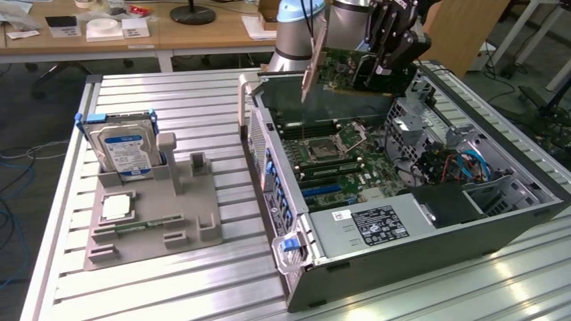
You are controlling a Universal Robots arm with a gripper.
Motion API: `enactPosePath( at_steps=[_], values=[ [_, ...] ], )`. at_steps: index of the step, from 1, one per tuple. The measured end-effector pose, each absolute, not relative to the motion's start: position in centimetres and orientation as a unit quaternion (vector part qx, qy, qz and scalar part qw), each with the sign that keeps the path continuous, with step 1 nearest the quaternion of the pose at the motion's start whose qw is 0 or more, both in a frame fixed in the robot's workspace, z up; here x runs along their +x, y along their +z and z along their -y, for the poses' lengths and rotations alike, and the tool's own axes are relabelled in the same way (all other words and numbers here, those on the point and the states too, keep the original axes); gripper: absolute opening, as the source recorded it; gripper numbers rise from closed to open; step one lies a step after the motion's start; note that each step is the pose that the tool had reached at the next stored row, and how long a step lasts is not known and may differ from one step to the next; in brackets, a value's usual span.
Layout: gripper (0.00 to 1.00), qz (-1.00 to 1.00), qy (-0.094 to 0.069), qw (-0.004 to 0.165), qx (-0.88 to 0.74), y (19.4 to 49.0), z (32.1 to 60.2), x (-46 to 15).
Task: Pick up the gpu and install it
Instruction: 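Insert the gpu into the slot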
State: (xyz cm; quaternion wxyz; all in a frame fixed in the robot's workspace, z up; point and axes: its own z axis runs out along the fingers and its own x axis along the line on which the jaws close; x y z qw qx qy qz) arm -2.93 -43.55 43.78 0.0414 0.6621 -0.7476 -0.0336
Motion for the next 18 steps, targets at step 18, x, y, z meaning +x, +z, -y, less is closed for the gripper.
enactPosePath(
  at_steps=[18],
  values=[
    [0.28, 0.686, -0.026, 0.041, 0.726, 43.67, 43.56, -2.95]
  ],
)
